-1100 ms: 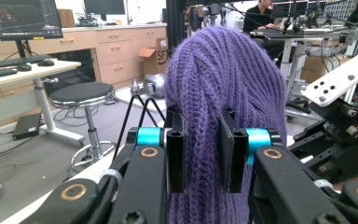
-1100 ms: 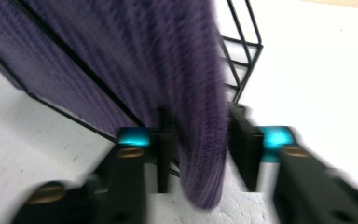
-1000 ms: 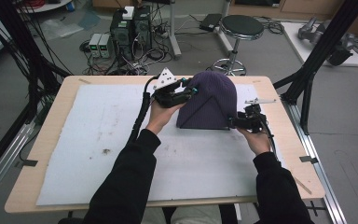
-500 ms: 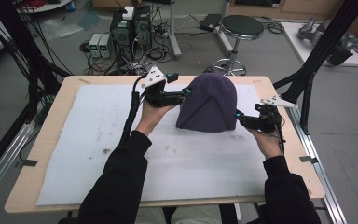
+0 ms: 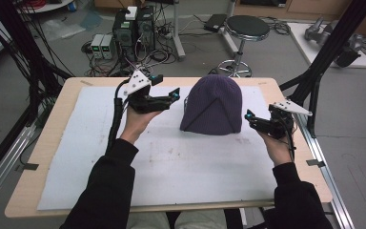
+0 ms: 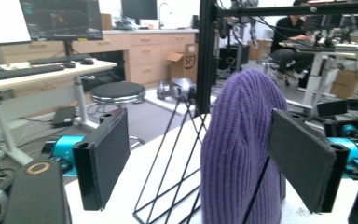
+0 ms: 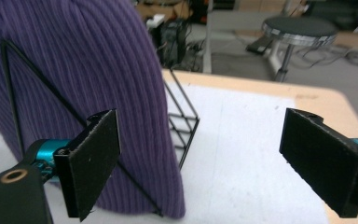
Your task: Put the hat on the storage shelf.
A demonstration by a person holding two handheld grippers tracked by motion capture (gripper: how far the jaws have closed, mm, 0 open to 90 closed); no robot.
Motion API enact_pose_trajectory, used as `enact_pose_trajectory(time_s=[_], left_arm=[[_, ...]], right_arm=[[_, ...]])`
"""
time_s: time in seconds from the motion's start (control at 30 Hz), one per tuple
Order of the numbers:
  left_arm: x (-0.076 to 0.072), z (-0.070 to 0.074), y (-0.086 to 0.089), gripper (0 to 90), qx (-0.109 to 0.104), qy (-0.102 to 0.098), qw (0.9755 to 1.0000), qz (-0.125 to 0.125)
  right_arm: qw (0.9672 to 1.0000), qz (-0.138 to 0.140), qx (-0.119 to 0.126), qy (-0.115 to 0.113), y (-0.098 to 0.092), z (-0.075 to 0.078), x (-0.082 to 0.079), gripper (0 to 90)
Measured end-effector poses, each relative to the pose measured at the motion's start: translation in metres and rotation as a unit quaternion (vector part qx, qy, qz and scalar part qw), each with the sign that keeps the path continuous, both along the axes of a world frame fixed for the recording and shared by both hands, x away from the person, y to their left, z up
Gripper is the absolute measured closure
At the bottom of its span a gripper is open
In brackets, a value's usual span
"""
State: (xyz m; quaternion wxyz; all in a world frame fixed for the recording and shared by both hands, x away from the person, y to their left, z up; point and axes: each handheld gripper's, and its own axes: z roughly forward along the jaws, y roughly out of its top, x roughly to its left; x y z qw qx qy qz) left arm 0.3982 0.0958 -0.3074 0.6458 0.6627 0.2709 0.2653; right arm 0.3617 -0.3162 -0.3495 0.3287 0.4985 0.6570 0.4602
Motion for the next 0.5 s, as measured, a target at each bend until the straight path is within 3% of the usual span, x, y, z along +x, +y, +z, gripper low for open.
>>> enact_pose_trajectory(time_s=[0.27,0.5], left_arm=[[-0.021,0.005,0.027,20.5,-0.012,-0.010,0.9995,0.026],[-0.040,0.003,0.054,19.6,-0.025,-0.026,0.9967,0.073]], right_arm=[[0.9982,-0.008,0.010,-0.058,0.001,0.006,-0.016,11.7],[0.9916,-0.028,0.039,-0.120,-0.008,0.002,-0.033,11.7]])
